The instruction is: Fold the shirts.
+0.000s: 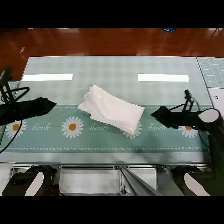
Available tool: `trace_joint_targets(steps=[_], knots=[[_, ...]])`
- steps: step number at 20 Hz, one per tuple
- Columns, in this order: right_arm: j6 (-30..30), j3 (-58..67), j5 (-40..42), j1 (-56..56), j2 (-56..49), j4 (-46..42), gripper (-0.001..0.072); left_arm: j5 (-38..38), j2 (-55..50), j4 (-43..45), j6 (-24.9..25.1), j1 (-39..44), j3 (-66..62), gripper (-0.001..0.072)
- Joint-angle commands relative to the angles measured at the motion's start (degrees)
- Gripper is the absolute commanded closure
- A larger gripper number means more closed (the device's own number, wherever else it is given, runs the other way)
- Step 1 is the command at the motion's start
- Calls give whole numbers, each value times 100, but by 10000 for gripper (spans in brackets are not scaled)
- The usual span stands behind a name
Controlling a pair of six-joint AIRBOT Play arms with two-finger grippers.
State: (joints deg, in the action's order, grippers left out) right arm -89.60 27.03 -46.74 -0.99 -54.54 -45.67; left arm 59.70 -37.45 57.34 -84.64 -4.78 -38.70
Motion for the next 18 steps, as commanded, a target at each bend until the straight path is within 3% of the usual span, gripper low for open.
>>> trace_joint_targets(steps=[1,5,10,13,16,18], knots=[[697,-363,533,448,-601,1478,301,-177,-13,-105,-9,238,363,677],[1521,-127,557,756,-1600,2538,301,-229,-31,-149,-9,229,378,677],[1578,789,415,1300,-2588,2583,312,-247,-33,-149,-7,229,378,677],[1952,1602,234,1692,-2815,2573,692,-299,-33,-149,-9,229,378,677],[1884,2778,-214,1834,-2813,2194,692,-321,-39,-146,-4,229,378,677],[1386,3827,-595,1836,-2813,1381,693,-380,-59,-144,-4,229,380,677]])
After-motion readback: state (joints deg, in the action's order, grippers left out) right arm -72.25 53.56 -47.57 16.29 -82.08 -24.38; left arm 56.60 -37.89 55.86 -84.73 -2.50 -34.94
